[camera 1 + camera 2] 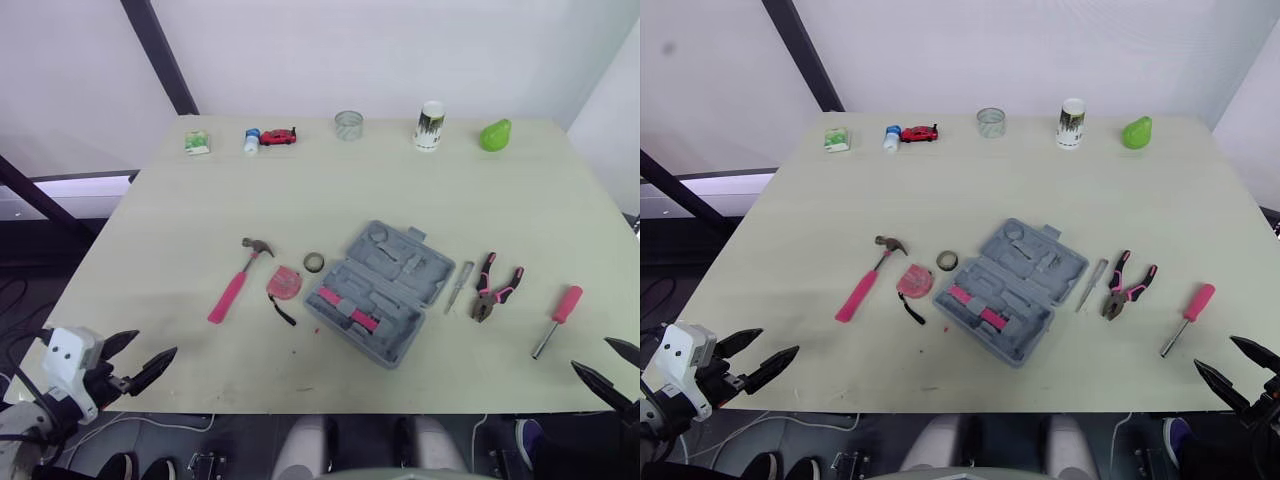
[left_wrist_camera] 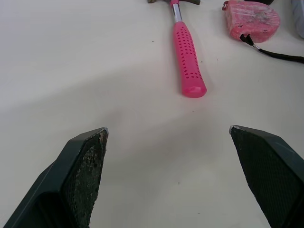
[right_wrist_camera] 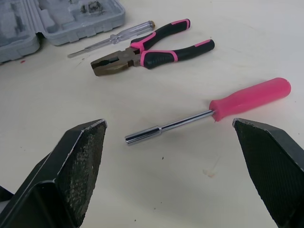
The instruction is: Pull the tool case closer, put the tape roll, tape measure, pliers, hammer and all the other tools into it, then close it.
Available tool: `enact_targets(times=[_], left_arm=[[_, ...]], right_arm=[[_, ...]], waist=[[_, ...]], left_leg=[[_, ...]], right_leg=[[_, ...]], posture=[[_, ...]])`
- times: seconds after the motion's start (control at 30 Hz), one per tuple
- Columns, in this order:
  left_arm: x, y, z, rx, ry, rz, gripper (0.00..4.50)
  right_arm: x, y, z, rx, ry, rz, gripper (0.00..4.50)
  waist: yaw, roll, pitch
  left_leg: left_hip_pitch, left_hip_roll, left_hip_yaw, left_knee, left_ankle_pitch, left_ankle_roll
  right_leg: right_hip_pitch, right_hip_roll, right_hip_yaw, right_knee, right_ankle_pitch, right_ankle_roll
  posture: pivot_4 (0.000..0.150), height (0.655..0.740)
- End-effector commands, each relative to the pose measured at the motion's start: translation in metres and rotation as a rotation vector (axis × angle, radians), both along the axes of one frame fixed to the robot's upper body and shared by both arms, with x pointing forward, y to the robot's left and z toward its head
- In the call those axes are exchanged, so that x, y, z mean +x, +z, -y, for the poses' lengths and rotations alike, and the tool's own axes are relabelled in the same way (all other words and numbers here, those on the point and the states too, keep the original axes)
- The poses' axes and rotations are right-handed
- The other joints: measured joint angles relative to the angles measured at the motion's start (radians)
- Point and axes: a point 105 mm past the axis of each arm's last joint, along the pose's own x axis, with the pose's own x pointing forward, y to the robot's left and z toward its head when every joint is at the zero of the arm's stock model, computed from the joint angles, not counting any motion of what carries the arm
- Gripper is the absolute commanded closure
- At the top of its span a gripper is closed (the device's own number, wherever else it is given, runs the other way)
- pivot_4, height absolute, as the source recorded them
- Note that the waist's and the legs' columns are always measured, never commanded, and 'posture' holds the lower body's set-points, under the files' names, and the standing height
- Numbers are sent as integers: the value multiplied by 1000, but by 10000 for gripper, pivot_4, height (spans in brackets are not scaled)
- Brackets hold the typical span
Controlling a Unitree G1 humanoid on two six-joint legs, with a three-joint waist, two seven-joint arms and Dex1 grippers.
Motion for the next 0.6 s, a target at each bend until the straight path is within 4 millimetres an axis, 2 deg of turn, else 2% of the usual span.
enact_targets(times=[0.03,0.27,0.37,0.6], left_arm=[[2,9,-3,19,6,37,976],[7,9,-2,19,9,45,976],[15,20,-8,34,8,101,976],[42,43,0,55,-79,145,976]], right_arm=[[2,10,-2,-11,11,24,0],[0,14,5,-13,17,15,0],[-4,15,9,-15,22,12,0],[4,22,-9,-8,92,53,0]], waist=[[0,0,0],[0,0,0],[2,0,0],[0,0,-1]], left_leg=[[0,0,0,0,0,0],[0,0,0,0,0,0],[0,0,0,0,0,0],[0,0,0,0,0,0]], right_leg=[[0,0,0,0,0,0],[0,0,0,0,0,0],[0,0,0,0,0,0],[1,0,-1,0,0,0]], posture=[[1500,7400],[1500,7400],[1500,7400],[1500,7400]])
